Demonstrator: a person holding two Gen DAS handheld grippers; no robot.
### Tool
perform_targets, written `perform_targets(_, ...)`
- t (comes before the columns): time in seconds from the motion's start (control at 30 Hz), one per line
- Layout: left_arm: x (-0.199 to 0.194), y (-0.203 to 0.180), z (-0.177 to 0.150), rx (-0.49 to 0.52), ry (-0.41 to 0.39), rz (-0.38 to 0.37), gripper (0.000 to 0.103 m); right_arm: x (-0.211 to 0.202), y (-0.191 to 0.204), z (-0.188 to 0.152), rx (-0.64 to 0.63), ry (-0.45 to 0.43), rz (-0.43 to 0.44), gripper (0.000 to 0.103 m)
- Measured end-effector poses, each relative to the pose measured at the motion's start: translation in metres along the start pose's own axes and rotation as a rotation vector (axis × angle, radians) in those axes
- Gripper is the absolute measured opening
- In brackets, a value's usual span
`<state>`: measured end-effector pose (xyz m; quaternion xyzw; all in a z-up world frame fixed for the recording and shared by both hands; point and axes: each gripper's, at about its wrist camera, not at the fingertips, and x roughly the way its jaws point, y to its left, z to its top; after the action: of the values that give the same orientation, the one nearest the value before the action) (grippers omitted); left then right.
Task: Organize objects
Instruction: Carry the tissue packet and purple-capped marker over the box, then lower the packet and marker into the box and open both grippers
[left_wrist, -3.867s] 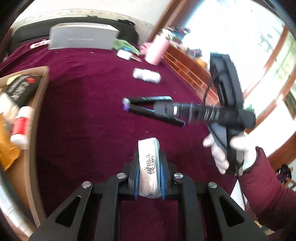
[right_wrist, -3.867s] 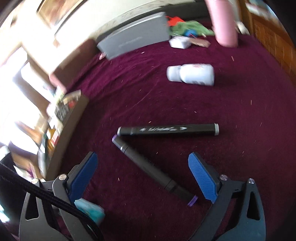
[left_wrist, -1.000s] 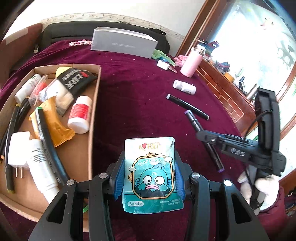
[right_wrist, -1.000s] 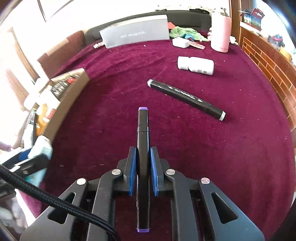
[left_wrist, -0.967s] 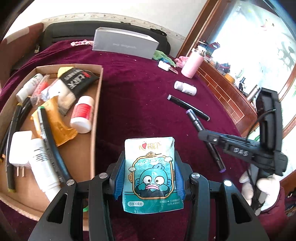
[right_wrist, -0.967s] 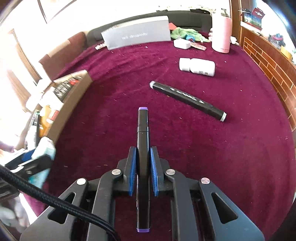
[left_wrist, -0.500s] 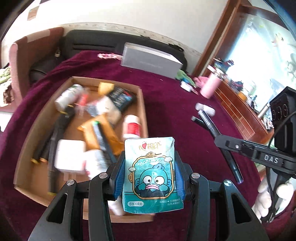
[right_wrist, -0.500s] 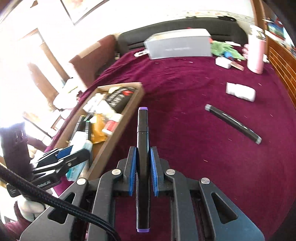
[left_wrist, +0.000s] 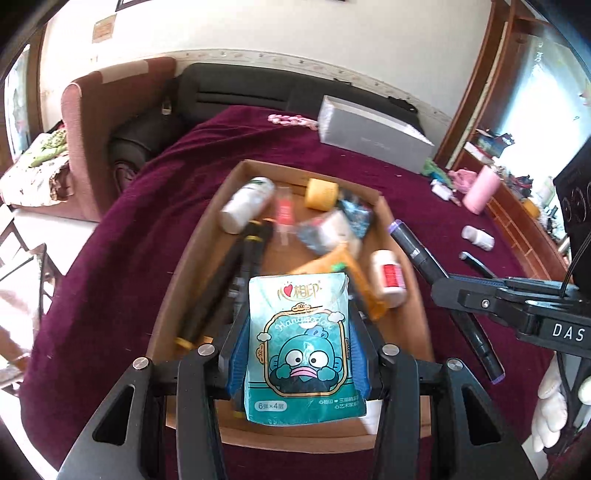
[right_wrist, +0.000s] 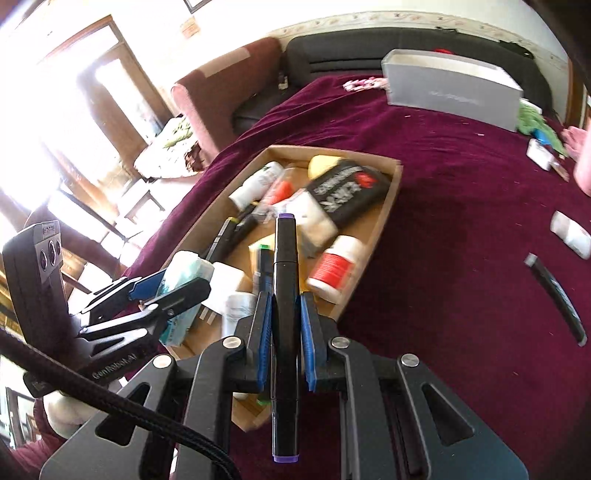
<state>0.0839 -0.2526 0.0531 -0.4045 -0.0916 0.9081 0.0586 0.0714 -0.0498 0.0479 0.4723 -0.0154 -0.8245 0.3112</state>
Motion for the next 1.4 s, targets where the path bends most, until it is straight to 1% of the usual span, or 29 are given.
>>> perform_targets(0.23, 0.008, 0.020, 0.001, 0.033, 0.002, 0.084, 0.040, 0.038, 0.027, 0.024, -0.031, 0.040, -0.007, 0.013)
perform_targets(0.4, 0.013, 0.027, 0.002, 0.061, -0.002, 0.122, 0.041, 0.066, 0.038, 0.038, -0.034, 0.074, -0.023, 0.013)
perform_targets(0.67, 0.023, 0.038, 0.002, 0.052, 0.019, 0.115, 0.041, 0.097, 0.040, 0.058, -0.016, 0.103, -0.059, 0.013)
perform_targets(0.83, 0.026, 0.037, 0.002, 0.063, 0.019, 0.111, 0.041, 0.109, 0.040, 0.064, -0.010, 0.114, -0.078, 0.013)
perform_targets(1.0, 0.029, 0.037, 0.005, 0.059, 0.016, 0.104, 0.044, 0.116, 0.038, 0.071, 0.004, 0.112, -0.084, 0.013)
perform_targets(1.4, 0.032, 0.035, 0.008, 0.058, 0.012, 0.108, 0.045, 0.133, 0.036, 0.078, 0.019, 0.122, -0.072, 0.014)
